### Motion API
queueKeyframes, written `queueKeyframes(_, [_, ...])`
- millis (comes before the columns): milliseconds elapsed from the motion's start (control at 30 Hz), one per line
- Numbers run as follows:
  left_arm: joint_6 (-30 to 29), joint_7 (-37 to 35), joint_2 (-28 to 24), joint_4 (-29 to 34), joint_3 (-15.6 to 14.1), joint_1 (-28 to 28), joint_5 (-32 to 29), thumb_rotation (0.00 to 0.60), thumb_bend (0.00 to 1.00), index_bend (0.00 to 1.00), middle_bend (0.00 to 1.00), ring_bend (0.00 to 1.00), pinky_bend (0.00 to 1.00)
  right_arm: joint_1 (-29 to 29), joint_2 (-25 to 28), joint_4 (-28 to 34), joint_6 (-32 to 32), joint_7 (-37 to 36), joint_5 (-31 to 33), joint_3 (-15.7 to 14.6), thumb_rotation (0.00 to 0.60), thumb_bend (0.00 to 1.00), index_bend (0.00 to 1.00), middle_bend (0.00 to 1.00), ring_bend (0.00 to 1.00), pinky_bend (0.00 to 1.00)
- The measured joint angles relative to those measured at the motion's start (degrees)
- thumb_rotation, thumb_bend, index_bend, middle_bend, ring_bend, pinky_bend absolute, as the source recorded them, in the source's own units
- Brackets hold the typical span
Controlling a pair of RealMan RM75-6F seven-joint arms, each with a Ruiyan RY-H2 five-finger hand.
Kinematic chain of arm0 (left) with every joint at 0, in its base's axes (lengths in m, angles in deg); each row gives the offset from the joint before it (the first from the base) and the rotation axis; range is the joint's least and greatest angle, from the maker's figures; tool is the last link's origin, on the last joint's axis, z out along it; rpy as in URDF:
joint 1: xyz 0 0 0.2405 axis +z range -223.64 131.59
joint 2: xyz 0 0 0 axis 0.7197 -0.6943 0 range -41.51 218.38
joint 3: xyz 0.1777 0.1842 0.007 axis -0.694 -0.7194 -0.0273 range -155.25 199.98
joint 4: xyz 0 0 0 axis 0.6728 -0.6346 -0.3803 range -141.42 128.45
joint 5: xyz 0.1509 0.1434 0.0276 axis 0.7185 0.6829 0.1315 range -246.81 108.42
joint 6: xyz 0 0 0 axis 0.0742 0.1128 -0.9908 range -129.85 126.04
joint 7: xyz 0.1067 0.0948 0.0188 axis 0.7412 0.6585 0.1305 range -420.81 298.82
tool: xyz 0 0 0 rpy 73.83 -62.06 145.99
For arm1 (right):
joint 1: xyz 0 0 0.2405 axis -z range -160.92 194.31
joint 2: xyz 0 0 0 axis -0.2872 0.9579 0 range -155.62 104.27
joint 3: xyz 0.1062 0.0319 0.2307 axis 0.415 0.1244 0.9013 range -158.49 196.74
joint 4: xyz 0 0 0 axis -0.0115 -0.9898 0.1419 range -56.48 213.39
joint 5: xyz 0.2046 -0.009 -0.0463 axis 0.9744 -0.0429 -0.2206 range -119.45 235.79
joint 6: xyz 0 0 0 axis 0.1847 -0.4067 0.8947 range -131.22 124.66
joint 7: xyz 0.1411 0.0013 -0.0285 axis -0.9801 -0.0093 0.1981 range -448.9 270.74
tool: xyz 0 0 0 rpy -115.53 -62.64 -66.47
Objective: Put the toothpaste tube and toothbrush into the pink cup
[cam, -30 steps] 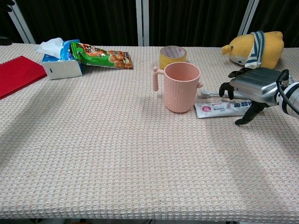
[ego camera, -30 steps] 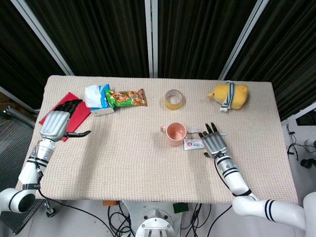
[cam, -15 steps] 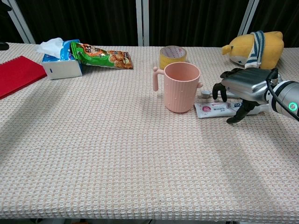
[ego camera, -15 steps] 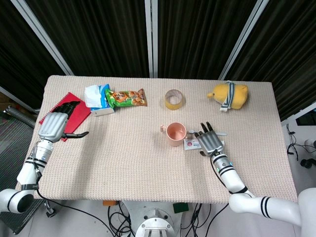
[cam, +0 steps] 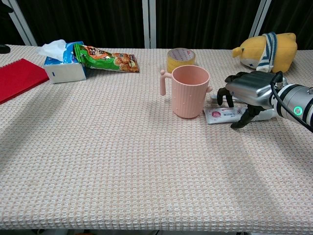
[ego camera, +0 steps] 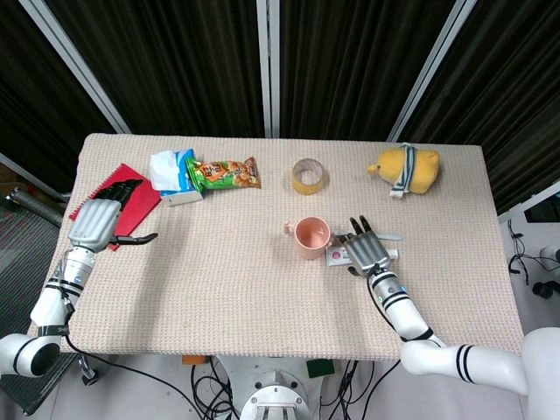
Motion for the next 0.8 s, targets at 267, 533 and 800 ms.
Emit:
queueKeyframes(267, [0.01, 0.31, 0.14, -0.23, -0.19, 0.19, 0.08, 0.276, 0.04, 0.08, 0.1, 0.09, 0.2, -0.39, -0.73, -0.81, -1.21, -0.25, -0.84, -0.61, 0.6, 0.49, 0.49, 0.55, 0.07, 0.0])
queueKeyframes(533, [0.05, 0.27, 0.21, -0.16, -0.3, 0.37, 0.15, 0.279, 0.05, 0.08, 0.1, 0.09, 0.2, -0.09, -1.22, -1.47, -3.15, -0.91, -2.48, -0.93, 0.6, 0.51, 0.57, 0.6, 0.12, 0.0])
queueKeyframes(800, [-0.21, 0.28, 0.12, 0.04, -0.55, 0.86, 0.21, 0.28, 0.04, 0.08, 0.1, 0.09, 0.2, 1.68, 0.7, 0.35, -5.56, -4.27, -5.79, -1.37, 0.6, 0.53, 0.61, 0.63, 0.14, 0.0])
